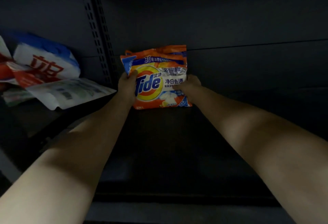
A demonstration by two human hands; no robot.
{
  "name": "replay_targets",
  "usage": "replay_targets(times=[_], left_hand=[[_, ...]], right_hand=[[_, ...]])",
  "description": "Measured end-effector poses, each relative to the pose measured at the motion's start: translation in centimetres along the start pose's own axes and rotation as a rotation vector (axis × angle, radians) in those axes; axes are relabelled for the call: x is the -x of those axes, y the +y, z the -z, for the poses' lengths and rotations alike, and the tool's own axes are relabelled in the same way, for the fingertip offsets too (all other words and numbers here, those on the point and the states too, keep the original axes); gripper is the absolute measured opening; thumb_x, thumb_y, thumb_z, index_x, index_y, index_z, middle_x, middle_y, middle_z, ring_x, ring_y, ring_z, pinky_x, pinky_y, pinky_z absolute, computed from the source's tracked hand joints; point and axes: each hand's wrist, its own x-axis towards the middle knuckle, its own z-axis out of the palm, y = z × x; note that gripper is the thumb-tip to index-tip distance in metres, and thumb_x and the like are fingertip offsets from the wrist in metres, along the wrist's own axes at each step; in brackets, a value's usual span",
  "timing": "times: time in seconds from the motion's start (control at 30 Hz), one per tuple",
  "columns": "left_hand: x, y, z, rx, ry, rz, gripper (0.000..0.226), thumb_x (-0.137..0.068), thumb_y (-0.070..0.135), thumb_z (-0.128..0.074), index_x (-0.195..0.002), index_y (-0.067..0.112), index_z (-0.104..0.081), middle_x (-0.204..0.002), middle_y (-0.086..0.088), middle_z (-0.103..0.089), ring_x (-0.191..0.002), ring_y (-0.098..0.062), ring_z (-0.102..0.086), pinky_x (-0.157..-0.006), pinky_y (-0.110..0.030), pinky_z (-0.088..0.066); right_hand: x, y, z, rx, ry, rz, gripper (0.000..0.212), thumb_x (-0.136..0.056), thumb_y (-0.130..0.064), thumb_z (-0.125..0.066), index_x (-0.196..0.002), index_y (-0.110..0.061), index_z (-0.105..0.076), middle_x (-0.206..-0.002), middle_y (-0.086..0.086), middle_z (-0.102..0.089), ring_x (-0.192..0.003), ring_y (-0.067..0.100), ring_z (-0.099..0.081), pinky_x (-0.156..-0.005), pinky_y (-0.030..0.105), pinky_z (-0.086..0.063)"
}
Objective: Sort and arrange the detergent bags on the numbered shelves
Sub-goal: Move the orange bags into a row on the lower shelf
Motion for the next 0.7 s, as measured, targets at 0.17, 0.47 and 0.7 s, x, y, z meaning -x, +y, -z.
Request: replay_targets(times=[0.17,0.47,0.7], left_hand=[[1.1,-0.7,0.2,-0.365,0.135,-0.043,0.044,-0.095,0.031,-0.050,-0.133,0.009,-0.045,-0.129,-0.011,-0.056,-0.112,-0.028,-0.057,-0.095,-0.042,-0.048],[10.6,-1.3,0.9,-0.893,-0.188,-0.061,0.029,-0.099,0.023,-0.044,-0.126,0.017,-0.054,-0.124,-0.008,-0.057,-0.092,-0.016,-0.056,-0.075,-0.027,-0.047],[17.3,-1.5,-8.6,-1.254,-0.683,-0.515,0.041,-0.096,0.025,-0.050,-0.135,0.014,-0.047,-0.138,-0.007,-0.046,-0.125,-0.020,-0.045,-0.101,-0.028,-0.036]], right_hand=[[1.1,0.8,0.4,0.109,0.052,-0.070,0.053,-0.082,-0.024,-0.071,-0.127,-0.007,-0.047,-0.126,0.012,-0.056,-0.113,0.024,-0.057,-0.081,0.031,-0.048],[7.0,2.0,5.5,0.455,-0.025,-0.019,0.033,-0.092,-0.025,-0.057,-0.121,-0.008,-0.057,-0.121,0.010,-0.058,-0.109,0.022,-0.057,-0.084,0.029,-0.047],[11.9,3.4,13.7,0.845,-0.088,0.064,0.032,-0.095,-0.028,-0.051,-0.124,-0.015,-0.052,-0.124,0.006,-0.053,-0.108,0.019,-0.054,-0.081,0.026,-0.042]])
